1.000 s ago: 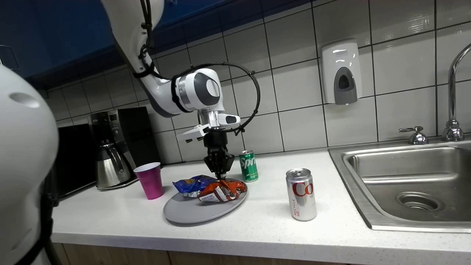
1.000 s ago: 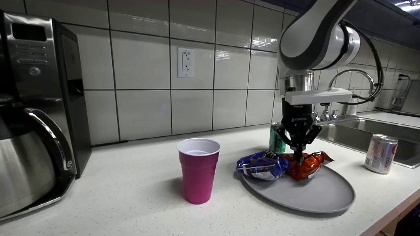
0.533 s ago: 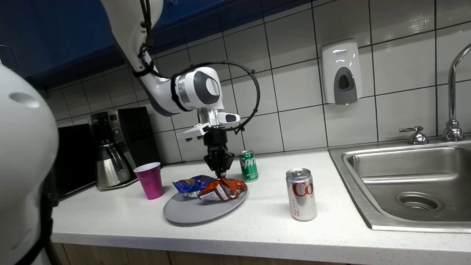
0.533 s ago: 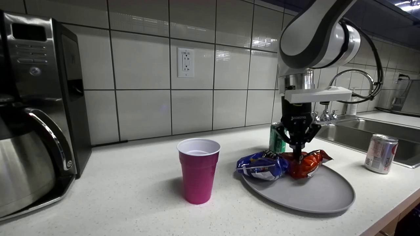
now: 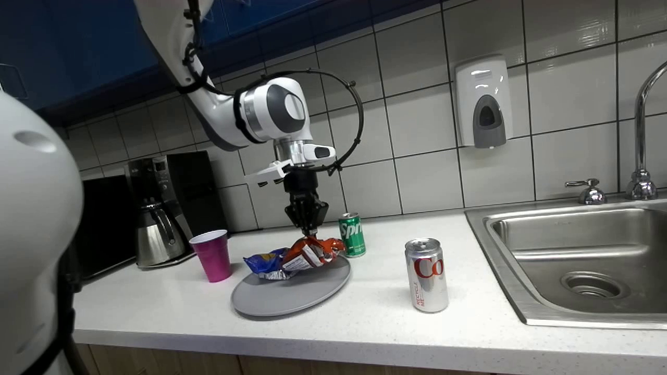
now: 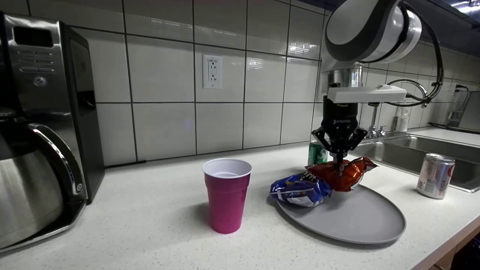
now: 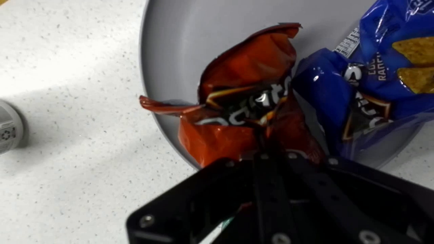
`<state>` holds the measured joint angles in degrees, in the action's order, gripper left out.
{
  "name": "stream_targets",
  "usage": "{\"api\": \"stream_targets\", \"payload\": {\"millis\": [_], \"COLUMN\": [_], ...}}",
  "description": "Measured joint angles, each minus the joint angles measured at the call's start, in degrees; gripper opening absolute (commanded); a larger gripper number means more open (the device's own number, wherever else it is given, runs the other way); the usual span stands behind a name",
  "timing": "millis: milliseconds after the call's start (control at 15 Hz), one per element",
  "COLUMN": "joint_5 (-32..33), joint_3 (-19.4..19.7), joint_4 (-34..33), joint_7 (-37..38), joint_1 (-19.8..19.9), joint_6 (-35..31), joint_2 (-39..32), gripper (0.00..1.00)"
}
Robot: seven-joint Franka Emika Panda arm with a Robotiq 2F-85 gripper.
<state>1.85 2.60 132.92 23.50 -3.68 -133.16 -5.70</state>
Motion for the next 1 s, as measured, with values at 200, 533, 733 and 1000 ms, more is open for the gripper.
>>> {"api": "stream_targets", "payload": {"millis": [200, 533, 733, 1000], "joint_5": [0.00, 0.01, 0.04, 0.05], "joint_3": [0.07, 0.39, 0.79, 1.62], "joint_4": [1.26, 2.94, 3.58, 3.77], "joint_7": [0.04, 0.07, 0.07, 0.07], "joint_1": [0.09, 1.42, 2.96, 4.82], "joint_6": [0.00, -0.01, -0.07, -0.21], "joint_2": [2.39, 5.58, 6.84, 7.48], "gripper": [0.00, 0.00, 0.00, 0.00]}}
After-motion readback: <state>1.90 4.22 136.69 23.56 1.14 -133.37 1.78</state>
